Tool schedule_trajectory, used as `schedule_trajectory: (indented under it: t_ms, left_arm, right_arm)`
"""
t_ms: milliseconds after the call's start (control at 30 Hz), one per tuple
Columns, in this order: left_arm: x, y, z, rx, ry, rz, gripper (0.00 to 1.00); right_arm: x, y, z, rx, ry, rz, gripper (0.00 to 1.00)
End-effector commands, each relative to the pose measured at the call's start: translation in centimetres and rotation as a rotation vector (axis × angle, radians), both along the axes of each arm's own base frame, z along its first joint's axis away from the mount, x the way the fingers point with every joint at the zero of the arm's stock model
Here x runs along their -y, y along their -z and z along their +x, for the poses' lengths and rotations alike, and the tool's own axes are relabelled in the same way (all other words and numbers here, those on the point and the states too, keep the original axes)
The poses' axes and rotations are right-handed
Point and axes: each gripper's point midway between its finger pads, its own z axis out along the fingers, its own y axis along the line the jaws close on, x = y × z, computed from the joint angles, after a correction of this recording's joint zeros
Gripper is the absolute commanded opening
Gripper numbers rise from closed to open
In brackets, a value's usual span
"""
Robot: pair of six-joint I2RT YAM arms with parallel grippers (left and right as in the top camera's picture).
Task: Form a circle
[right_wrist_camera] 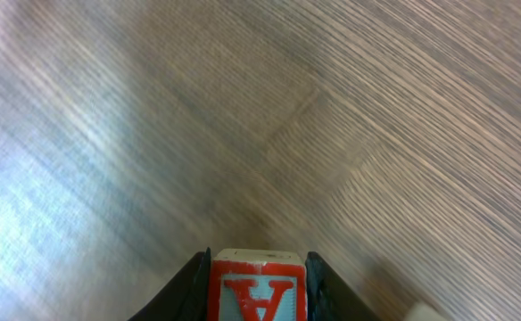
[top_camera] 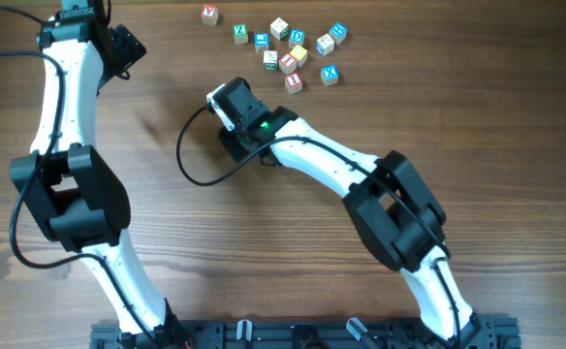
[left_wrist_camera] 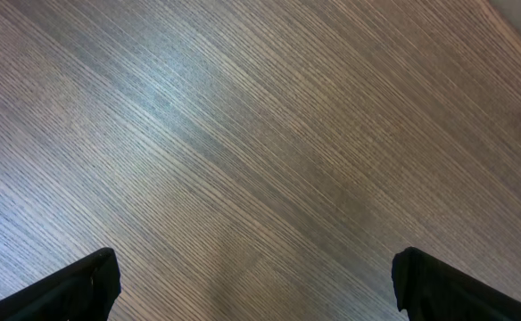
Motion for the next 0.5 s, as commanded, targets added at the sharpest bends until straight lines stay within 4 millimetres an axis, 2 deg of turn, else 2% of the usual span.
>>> schedule_trajectory:
  t_ms: [0,200,467]
  left_arm:
    - [-0.3,-0.6,0.1,0.009,-0.002,0.015,1.0]
    - [-0.3,-0.6,0.1,0.009,-0.002,0.015,1.0]
    - [-0.3,-0.6,0.1,0.009,-0.002,0.015,1.0]
  right_arm:
    - [1.3,-1.9,-0.2,0.024,-0.014,-0.043,0.33]
    - [3.2,-0.4,-2.0,-0.032,-0.1,-0.168,0.33]
    - [4.3,-0.3,-1.4,-0.022,-0.081,-0.203,0.33]
